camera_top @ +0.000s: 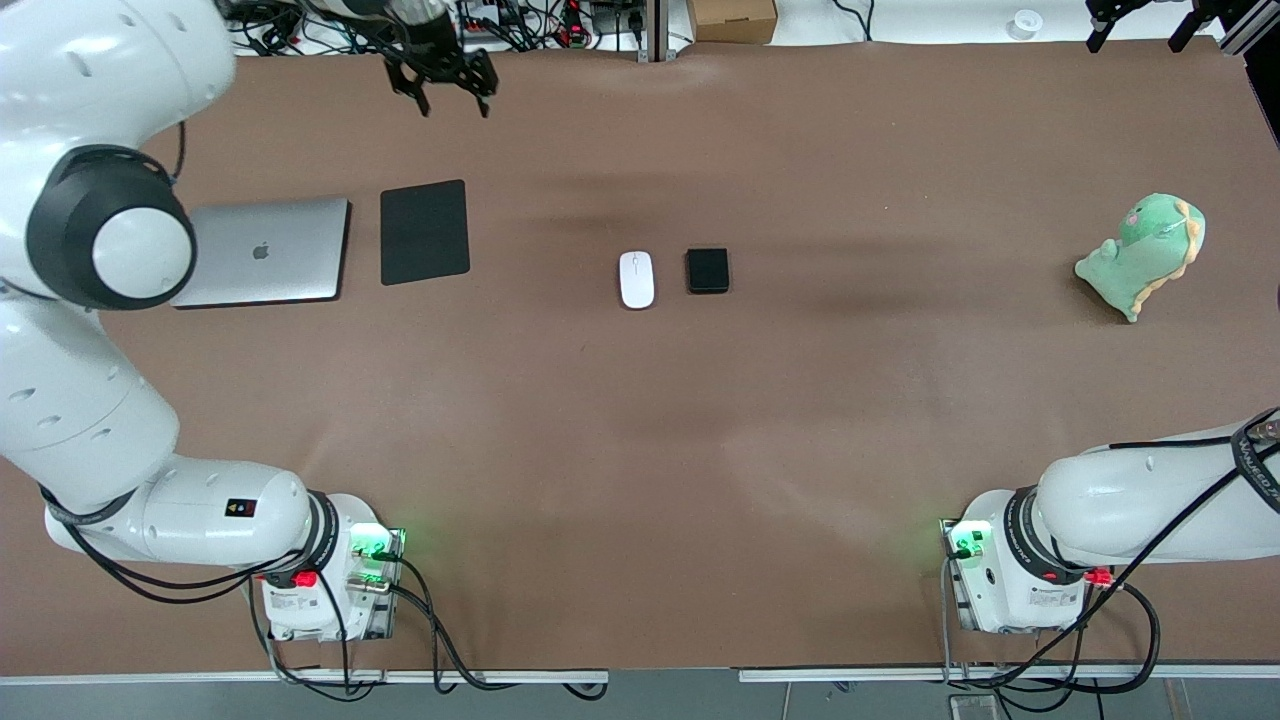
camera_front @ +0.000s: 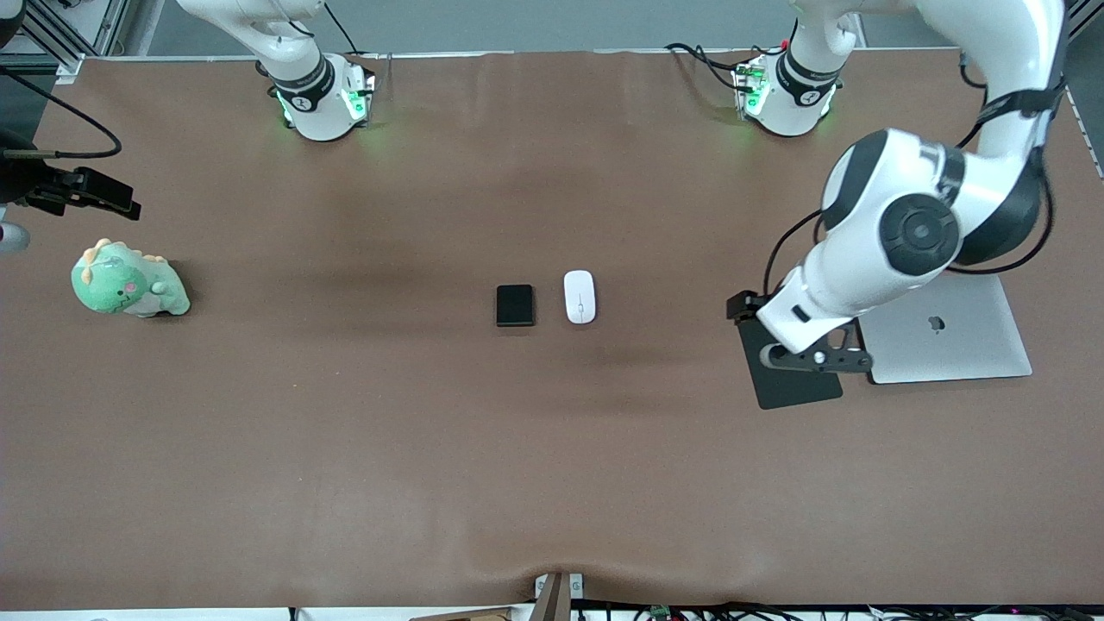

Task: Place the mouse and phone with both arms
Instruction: 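Reach the left gripper to the white mouse while the right gripper moves out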

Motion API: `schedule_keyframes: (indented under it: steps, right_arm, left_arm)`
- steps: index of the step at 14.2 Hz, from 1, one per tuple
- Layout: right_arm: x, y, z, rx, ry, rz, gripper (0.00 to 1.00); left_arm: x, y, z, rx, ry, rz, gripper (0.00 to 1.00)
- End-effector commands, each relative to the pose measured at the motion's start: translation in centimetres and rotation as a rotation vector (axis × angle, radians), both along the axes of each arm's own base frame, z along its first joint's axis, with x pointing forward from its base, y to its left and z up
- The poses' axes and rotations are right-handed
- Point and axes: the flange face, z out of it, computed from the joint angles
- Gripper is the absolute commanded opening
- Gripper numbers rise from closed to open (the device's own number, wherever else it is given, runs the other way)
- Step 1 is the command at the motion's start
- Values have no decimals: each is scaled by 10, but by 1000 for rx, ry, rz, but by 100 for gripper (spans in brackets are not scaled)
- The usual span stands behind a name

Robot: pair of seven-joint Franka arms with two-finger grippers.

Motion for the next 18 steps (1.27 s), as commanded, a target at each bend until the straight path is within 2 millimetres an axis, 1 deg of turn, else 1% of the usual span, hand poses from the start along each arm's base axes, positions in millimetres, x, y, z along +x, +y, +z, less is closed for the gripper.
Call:
schedule_keyframes:
  steps: [1,2,4,6,7,9,10,11,12,13,15,18]
  right_arm:
    - [6,1,2,-8,-8,13,100]
    - [8,1,-2,-11,0,15,100]
    - [13,5,-8,-8,-3,23,100]
    - [21,13,-19,1,4,37,100]
    - [21,15,-19,1,3,42,100]
    - [22,18,-21,1,6,48,100]
    - [23,25,-23,2,9,60,100]
    - [25,32,-26,-1,15,75,100]
    - [25,35,-28,-1,15,81,100]
    - [27,38,-28,0,10,79,100]
    - [35,43,-43,0,24,84,100]
    - [44,57,-64,1,55,110,100]
  left_arm:
    - [-4,-33,-33,-14,-5,70,100]
    - [-7,-46,-43,-15,0,84,100]
    - [-10,-65,-60,-23,1,95,100]
    - [-17,-83,-72,-26,5,70,100]
    - [-20,-92,-78,-28,7,57,100]
    - [-32,-117,-91,-35,12,27,100]
    - [-33,-122,-97,-36,12,32,100]
    - [-37,-131,-104,-40,14,29,100]
    - [-45,-145,-111,-40,18,25,100]
    - [-50,-154,-118,-38,21,42,100]
    - [-59,-170,-133,-44,23,43,100]
    - [-72,-188,-148,-43,30,30,100]
